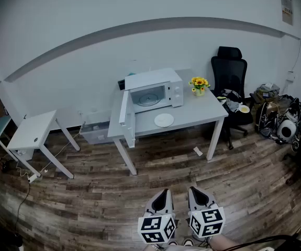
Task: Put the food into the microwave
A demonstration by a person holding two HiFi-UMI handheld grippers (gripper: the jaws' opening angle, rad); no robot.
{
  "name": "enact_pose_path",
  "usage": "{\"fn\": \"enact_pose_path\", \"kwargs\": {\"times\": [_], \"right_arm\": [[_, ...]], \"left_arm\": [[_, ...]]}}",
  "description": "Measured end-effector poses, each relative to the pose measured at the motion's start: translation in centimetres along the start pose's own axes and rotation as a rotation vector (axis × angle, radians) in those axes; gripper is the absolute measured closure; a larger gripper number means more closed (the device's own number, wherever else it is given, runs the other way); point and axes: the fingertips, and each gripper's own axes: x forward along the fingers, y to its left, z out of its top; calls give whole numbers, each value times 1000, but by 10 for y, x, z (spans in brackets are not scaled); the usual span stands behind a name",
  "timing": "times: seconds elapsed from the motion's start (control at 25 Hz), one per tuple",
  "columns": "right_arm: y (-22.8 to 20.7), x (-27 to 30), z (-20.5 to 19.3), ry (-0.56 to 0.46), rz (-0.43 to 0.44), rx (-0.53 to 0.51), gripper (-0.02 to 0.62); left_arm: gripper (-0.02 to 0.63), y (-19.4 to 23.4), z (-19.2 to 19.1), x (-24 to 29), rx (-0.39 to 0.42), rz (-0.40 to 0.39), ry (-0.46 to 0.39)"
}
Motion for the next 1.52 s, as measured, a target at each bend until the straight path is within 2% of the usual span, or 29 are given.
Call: {"fn": "enact_pose_path", "kwargs": {"times": [0.36,0.76,1.24,1.52], "right_arm": [[12,-19,-22,-8,-15,-2,580],[21,-15,-21,-15,-34,64,578],[15,19,-25,38,-60,86,578],[-7,27,-24,39,-59,88,578]], "left_arm": [[604,1,-19,-22,2,-9,-7],[604,15,-17,-30,1,-4,14],[604,45,-15,-9,-16,21,49],[604,39,-14,8,0,34,44]]}}
